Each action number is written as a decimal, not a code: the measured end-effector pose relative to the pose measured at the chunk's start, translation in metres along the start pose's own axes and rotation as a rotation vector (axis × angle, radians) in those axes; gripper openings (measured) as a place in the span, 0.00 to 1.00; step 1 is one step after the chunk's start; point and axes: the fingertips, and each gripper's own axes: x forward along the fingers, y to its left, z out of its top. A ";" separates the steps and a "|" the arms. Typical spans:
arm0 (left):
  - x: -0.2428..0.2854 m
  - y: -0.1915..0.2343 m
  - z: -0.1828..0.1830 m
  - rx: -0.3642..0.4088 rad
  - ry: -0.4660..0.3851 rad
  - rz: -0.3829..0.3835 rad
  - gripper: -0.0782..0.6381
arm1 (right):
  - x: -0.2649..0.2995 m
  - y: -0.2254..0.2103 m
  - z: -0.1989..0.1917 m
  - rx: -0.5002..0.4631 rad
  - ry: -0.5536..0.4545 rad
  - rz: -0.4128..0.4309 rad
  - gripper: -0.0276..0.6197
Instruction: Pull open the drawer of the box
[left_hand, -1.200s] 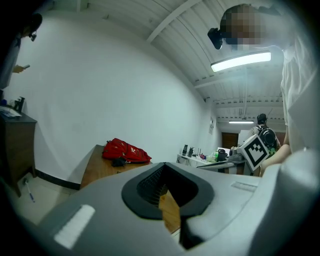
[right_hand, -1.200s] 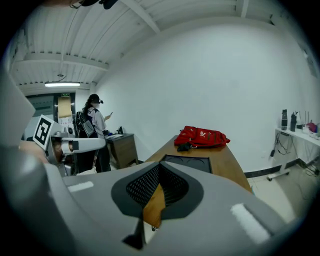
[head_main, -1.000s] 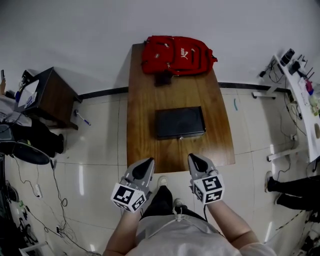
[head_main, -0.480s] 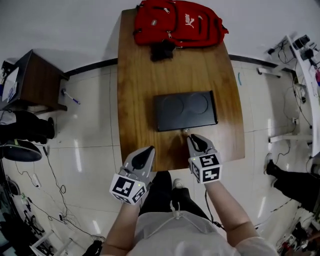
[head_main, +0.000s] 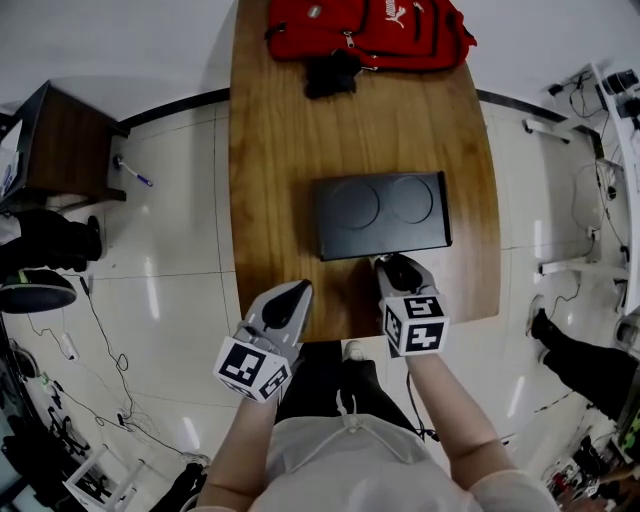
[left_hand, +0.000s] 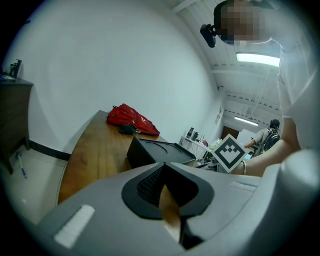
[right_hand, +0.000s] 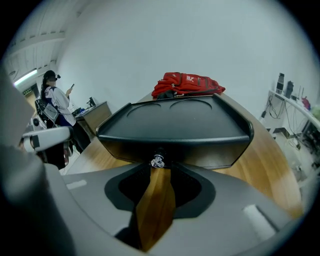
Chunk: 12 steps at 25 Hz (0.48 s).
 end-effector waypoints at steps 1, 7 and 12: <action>0.000 0.000 -0.002 -0.001 0.005 -0.001 0.12 | 0.001 -0.001 0.001 0.018 -0.001 -0.002 0.21; -0.003 0.001 -0.005 -0.003 0.013 0.015 0.12 | 0.003 0.002 0.001 0.039 0.008 0.017 0.16; -0.007 -0.004 -0.004 0.001 0.015 0.014 0.12 | 0.002 0.002 0.000 0.037 0.017 0.018 0.16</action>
